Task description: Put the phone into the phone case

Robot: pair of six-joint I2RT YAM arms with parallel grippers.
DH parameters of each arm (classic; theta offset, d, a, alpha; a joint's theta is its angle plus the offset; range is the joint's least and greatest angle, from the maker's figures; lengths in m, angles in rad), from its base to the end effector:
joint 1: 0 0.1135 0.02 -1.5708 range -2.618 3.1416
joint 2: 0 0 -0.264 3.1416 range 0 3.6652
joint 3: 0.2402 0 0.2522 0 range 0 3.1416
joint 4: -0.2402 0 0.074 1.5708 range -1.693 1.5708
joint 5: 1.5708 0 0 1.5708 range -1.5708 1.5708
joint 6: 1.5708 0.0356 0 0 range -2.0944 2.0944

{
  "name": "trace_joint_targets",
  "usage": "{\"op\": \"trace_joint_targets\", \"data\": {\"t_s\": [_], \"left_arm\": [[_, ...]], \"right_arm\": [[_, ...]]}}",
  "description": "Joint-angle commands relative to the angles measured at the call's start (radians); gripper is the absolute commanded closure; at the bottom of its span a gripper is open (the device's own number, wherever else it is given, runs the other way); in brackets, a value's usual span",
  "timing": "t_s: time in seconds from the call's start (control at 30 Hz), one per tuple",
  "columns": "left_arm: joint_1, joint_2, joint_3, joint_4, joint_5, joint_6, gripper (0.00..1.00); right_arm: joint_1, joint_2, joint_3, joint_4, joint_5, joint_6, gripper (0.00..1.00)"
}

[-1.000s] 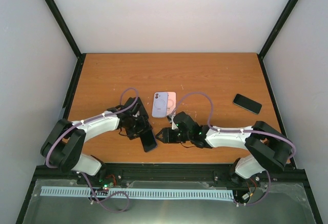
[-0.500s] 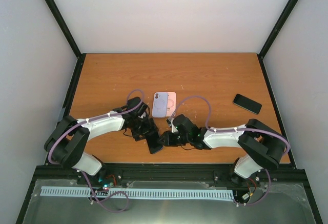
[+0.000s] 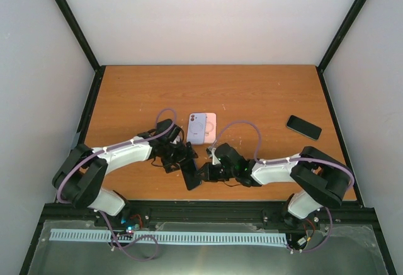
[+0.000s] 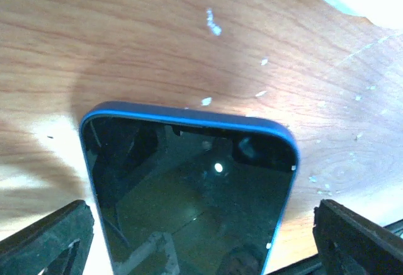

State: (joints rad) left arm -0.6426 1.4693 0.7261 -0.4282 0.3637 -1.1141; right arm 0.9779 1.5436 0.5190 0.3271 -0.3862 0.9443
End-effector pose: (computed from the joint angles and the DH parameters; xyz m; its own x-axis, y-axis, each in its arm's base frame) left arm 0.1973 -0.1635 0.1557 -0.9273 -0.3536 0.1227 -0.3661 0.7889 -0.4935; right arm 0.1416 0.2342 0.1305 -0.9634 -0.0869 -0.2534 -0.2543 0.5946 0.7627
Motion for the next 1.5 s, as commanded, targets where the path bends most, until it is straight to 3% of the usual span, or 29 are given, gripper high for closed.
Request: {"op": "trace_joint_targets", "data": {"t_s": [0.0,0.2,0.47,0.67,0.9,1.3,1.47], "left_arm": [[-0.009,-0.025,0.064,0.01,-0.017,0.037,0.01],[-0.009,0.063,0.227,-0.112,-0.155,0.14,0.01],[-0.009,0.325,0.509,-0.256,-0.389,0.302,0.01],[-0.009,0.523,0.669,-0.338,-0.506,0.327,0.0],[-0.009,0.61,0.713,-0.327,-0.496,0.345,0.01],[-0.009,0.561,0.655,-0.267,-0.435,0.367,0.0],[-0.011,0.577,0.668,-0.283,-0.412,0.362,0.08]], "right_arm": [[0.007,-0.054,-0.04,0.026,0.031,0.003,0.97],[-0.002,-0.171,-0.087,-0.088,0.121,-0.015,0.97],[-0.026,-0.512,-0.174,-0.332,0.335,-0.004,0.97],[-0.033,-0.681,-0.2,-0.468,0.383,0.007,0.97],[-0.036,-0.794,-0.222,-0.541,0.419,0.017,0.97],[-0.036,-0.809,-0.221,-0.55,0.422,0.018,0.97],[-0.037,-0.818,-0.22,-0.572,0.421,0.023,0.97]]}}
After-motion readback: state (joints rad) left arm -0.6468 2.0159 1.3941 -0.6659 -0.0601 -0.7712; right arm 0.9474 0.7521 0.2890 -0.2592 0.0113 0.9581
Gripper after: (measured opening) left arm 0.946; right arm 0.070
